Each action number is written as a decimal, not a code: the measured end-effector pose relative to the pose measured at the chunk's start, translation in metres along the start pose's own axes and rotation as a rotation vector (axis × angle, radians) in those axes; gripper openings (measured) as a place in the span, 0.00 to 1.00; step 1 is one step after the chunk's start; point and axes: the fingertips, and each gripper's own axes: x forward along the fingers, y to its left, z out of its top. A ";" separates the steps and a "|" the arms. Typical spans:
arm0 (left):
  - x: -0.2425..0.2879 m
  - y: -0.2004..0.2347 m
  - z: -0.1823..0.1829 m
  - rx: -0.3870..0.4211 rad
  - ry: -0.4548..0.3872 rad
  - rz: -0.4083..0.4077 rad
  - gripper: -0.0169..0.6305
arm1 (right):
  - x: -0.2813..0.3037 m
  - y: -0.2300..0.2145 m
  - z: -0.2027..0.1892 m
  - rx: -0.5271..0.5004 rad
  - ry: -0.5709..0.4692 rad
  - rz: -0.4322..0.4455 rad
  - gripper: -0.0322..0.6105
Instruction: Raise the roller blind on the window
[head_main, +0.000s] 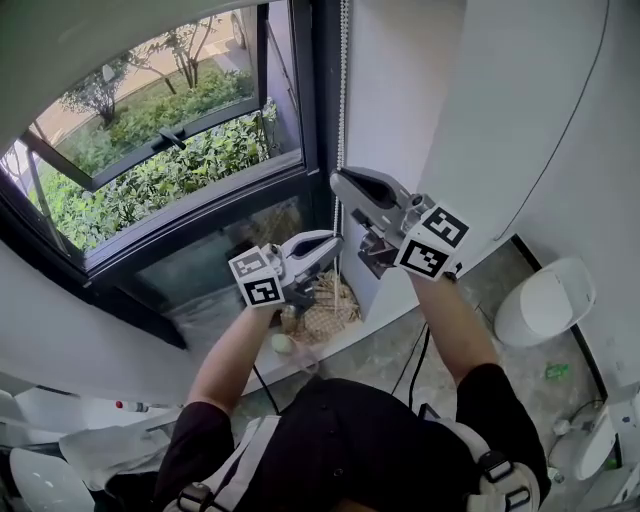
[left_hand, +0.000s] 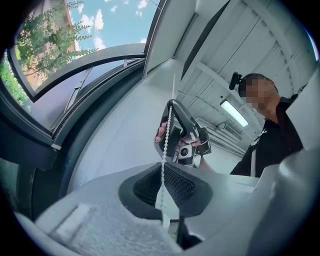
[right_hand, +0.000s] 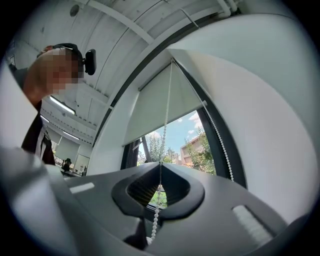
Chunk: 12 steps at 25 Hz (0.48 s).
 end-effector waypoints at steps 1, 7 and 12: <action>0.001 0.000 -0.001 0.000 0.002 -0.002 0.05 | 0.000 0.001 -0.001 -0.017 0.005 0.000 0.07; -0.003 0.010 -0.044 -0.029 0.098 0.041 0.05 | -0.020 -0.001 -0.039 -0.028 0.041 -0.041 0.06; -0.029 0.024 -0.154 -0.177 0.279 0.100 0.05 | -0.061 -0.014 -0.146 0.029 0.244 -0.090 0.06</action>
